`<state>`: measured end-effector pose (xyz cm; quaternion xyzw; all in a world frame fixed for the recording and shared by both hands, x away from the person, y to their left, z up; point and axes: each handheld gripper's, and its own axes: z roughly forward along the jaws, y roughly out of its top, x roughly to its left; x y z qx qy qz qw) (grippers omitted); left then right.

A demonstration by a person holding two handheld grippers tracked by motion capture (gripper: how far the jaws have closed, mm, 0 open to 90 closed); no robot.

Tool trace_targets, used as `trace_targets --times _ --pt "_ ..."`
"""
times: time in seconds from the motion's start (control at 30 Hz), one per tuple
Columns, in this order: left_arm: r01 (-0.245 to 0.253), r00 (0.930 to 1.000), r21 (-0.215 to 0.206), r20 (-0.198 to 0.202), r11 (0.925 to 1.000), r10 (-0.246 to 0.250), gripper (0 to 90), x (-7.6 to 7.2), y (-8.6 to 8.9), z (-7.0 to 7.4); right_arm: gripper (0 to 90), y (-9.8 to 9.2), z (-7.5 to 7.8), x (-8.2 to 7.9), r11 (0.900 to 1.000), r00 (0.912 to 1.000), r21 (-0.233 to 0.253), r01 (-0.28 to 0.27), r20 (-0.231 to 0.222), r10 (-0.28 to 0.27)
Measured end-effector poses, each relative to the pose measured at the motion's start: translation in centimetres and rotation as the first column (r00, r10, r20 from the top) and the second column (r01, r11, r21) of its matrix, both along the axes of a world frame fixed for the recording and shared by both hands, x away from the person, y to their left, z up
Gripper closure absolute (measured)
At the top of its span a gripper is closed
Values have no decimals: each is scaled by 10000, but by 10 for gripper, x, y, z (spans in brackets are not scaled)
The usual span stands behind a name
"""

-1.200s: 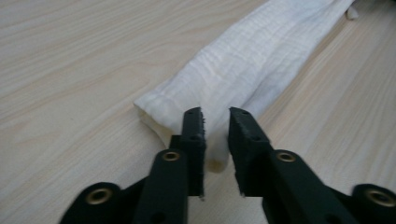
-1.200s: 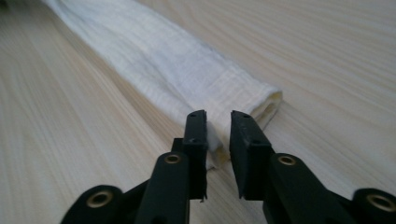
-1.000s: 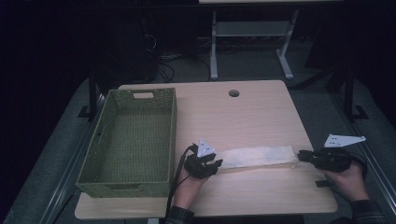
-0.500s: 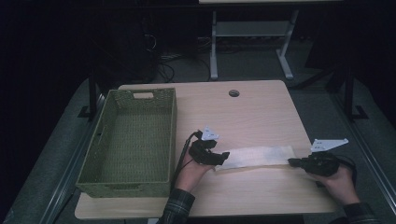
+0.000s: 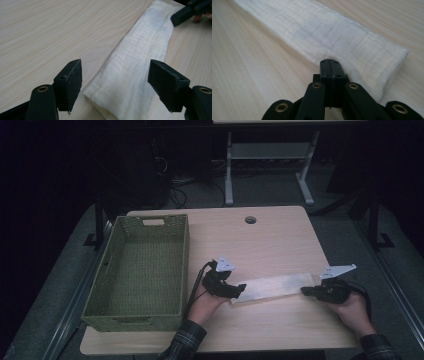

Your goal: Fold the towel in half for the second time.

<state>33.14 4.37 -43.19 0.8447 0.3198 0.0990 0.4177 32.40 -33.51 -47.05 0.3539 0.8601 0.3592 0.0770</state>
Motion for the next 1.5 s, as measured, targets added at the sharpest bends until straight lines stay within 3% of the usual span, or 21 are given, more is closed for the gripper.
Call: trace_targets --times 0.4,0.8,1.03,1.17,1.27,1.37,1.5 --pt "49 10000 278 51 9996 -51 272 0 -1 -3 900 16 0 41 9999 9997 -112 -40 254 43" --pt "-38 9999 310 117 9995 34 261 -2 -1 -2 900 32 -4 80 9998 9993 196 -46 370 39" --pt "-38 9999 363 126 9993 34 261 -1 -1 -2 900 36 -7 93 9983 9988 582 -79 480 51" --pt "-15 10000 391 84 9992 11 270 -1 -2 -2 865 32 -3 89 9984 9981 554 -66 613 32" --pt "-31 10000 433 95 9991 26 332 0 -2 -2 754 25 3 83 9970 9978 769 62 652 -113" --pt "-82 9998 479 203 9988 73 457 2 -2 -3 648 18 7 76 9957 9967 919 88 797 -162" --pt "-199 9994 947 312 9953 170 638 6 -4 -5 535 14 11 68 9968 9950 774 175 964 -249"
